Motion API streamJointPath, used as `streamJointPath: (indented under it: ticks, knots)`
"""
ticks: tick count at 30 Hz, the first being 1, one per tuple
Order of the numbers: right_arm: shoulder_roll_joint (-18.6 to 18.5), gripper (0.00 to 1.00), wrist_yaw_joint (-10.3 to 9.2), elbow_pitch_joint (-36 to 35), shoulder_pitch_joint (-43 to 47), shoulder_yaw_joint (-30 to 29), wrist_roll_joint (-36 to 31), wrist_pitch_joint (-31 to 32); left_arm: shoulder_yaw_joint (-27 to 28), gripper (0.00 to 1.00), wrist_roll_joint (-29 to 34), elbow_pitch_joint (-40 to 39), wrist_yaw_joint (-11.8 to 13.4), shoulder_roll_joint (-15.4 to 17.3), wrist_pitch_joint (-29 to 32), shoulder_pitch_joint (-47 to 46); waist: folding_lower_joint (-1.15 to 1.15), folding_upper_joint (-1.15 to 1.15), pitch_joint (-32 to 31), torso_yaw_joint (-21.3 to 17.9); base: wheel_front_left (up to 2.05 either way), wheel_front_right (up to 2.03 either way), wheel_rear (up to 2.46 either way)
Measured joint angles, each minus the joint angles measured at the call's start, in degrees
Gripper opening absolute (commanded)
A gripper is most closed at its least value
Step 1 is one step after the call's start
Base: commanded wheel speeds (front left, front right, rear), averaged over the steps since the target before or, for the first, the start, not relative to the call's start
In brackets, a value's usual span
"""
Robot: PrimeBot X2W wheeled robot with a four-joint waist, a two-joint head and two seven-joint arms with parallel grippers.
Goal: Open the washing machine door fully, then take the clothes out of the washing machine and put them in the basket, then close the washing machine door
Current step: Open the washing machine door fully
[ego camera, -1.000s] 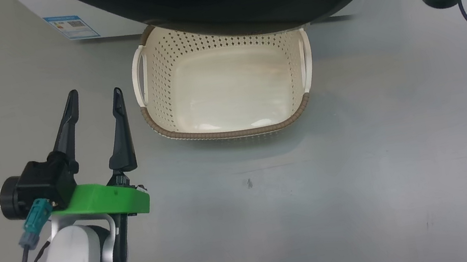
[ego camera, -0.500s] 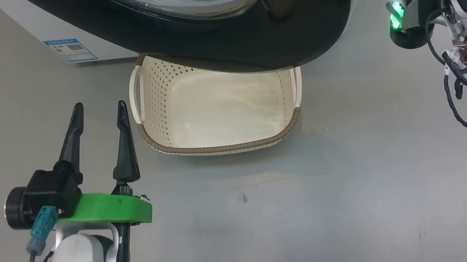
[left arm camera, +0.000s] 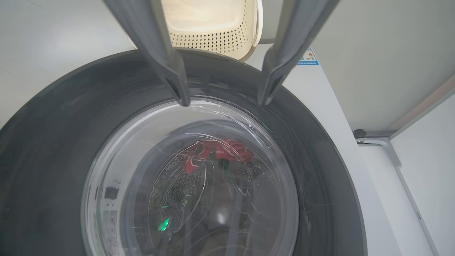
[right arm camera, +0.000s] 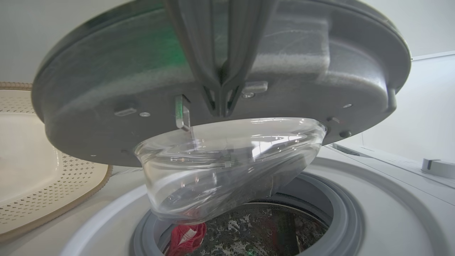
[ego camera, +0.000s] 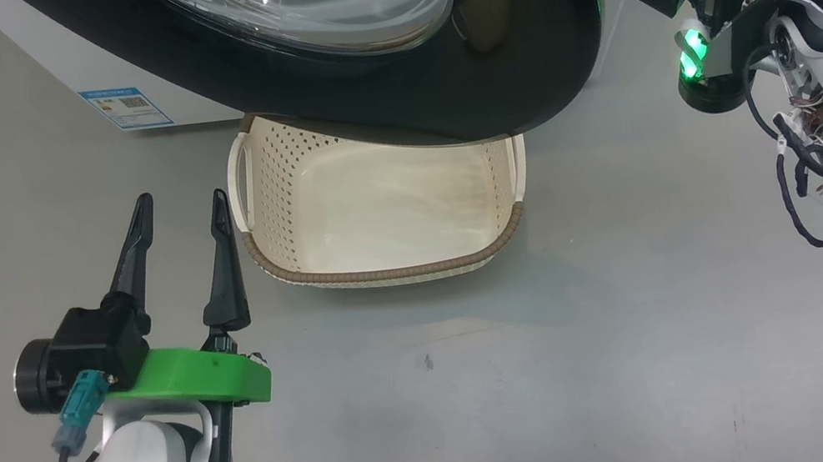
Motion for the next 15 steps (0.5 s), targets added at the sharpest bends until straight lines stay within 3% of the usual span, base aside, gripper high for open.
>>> streamJointPath:
  ticks: [7,15]
  knots:
    - [0.2,0.00,0.09,0.0,0.6,-0.5,0.3,-0.8,0.0,1.00,0.1,0.0,0.0,0.0,0.0,0.3,0.00,0.00,-0.3,-0.3,0.00,0.00,0.00]
    - [0.4,0.00,2.04,-0.5,1.7,-4.3,1.1,-5.2,-0.1,1.00,0.1,0.4,0.0,0.0,0.0,0.5,0.00,0.00,-0.9,-0.7,0.00,0.00,0.00]
